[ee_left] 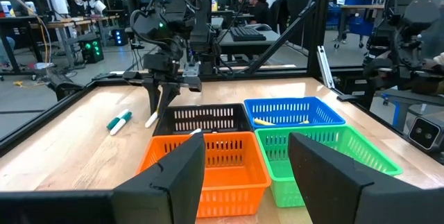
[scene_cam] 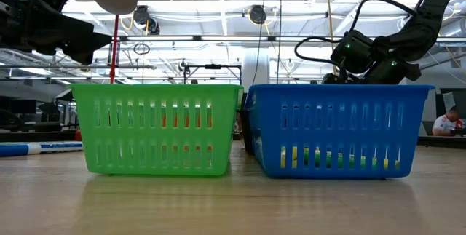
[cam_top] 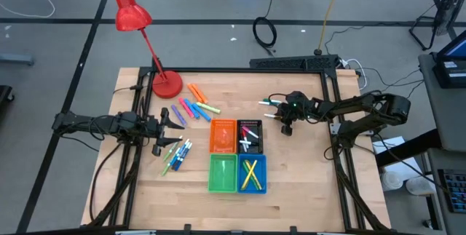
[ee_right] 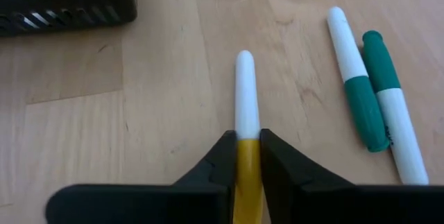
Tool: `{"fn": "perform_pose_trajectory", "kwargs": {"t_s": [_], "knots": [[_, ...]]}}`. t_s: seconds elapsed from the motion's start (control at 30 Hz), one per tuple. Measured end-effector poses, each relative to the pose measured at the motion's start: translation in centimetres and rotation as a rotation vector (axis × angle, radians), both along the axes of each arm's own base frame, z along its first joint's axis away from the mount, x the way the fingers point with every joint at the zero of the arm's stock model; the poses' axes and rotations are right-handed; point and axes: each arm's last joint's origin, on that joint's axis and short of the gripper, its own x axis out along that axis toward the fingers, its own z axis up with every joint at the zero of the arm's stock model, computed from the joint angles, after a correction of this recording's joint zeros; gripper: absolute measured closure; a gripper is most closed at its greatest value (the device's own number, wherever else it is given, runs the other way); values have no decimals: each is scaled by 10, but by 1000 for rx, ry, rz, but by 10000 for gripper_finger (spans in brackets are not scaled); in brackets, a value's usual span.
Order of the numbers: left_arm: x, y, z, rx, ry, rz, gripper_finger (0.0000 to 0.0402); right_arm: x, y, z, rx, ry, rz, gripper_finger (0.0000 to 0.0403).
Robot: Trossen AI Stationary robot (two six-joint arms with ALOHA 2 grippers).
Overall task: Pick & Place Markers
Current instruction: Put the yellow highlighter pen into the black basket
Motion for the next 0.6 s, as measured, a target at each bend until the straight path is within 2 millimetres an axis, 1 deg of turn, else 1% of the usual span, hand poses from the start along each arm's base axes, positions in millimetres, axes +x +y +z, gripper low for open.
{"fn": "perform_pose_trajectory", "kwargs": {"t_s": [0.2,0.33,0.4,0.6], "knots": [[0,0,0,0,0,0,190,2,0,2,-11,-29,0,370],[0,0,0,0,0,0,190,4,3,6,-16,-53,4,369],[0,0,0,0,0,0,190,5,6,10,-25,-75,18,371],[0,0,0,0,0,0,190,7,14,33,-50,-194,29,369]]}}
